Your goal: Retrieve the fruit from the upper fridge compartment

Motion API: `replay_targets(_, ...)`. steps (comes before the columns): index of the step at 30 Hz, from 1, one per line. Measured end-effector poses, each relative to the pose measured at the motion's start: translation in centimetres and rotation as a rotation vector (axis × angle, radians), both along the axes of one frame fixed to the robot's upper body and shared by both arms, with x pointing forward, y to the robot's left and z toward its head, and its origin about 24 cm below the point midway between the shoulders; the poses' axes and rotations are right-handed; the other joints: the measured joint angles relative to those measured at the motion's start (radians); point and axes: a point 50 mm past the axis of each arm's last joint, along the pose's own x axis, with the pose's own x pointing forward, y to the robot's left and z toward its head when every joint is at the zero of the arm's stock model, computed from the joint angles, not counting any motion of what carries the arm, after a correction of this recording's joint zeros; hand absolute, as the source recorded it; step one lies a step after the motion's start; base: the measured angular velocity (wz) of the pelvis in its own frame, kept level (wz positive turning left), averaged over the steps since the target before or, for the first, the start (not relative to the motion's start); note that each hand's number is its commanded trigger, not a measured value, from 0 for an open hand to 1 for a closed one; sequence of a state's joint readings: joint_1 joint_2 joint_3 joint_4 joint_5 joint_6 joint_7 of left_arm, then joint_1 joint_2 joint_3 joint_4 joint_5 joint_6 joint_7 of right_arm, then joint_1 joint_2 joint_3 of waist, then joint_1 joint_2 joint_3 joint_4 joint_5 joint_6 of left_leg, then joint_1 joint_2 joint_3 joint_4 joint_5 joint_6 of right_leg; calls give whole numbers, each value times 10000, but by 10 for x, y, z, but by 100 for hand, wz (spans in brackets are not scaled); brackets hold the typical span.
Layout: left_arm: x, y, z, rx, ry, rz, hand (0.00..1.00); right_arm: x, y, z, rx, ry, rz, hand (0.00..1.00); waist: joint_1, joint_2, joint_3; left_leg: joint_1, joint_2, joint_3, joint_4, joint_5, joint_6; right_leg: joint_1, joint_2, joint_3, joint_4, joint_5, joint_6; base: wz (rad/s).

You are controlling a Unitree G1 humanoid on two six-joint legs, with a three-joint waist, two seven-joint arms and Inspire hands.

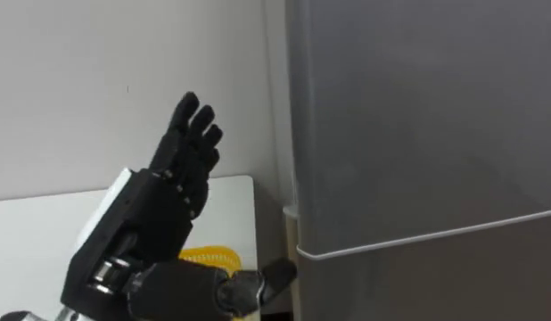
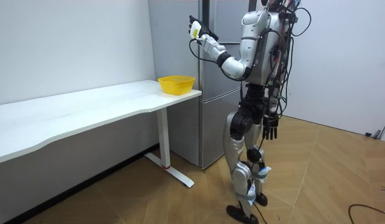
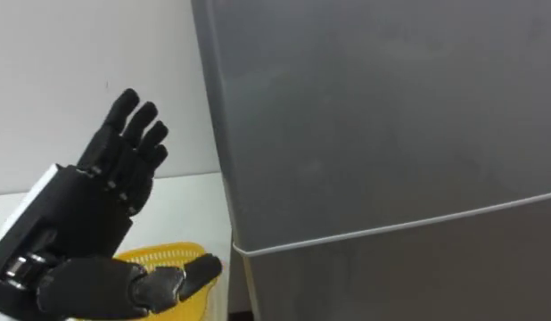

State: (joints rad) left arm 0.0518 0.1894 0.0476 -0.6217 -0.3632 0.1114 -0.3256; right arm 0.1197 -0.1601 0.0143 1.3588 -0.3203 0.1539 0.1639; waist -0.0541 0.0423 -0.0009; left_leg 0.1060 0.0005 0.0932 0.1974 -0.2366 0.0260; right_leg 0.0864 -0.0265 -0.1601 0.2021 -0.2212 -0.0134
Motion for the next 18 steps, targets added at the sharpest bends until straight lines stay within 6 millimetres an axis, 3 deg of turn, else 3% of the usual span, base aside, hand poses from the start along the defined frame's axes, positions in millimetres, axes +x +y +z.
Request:
replay_targets(2, 0, -6, -2, -18, 98, -550, 0, 4, -1, 0, -45, -59, 138, 0, -31, -1, 44, 25, 19, 20, -9, 0, -1, 46, 2, -17, 16, 9, -9, 0)
replay_targets(10, -4, -17, -1, -125, 86, -2303, 0, 23, -3, 1, -63, -428, 596, 0, -241, -11, 57, 73, 24, 46, -28, 0, -3, 125, 6, -37, -2, 9, -10, 0)
replay_targets(18, -5, -23, -3, -257, 170, -2884, 0, 23, -2, 1, -41, -387, 765, 0, -245, -25, 57, 38, 21, 148, -33, 1, -3, 3, 23, 73, -119, 29, 6, 0)
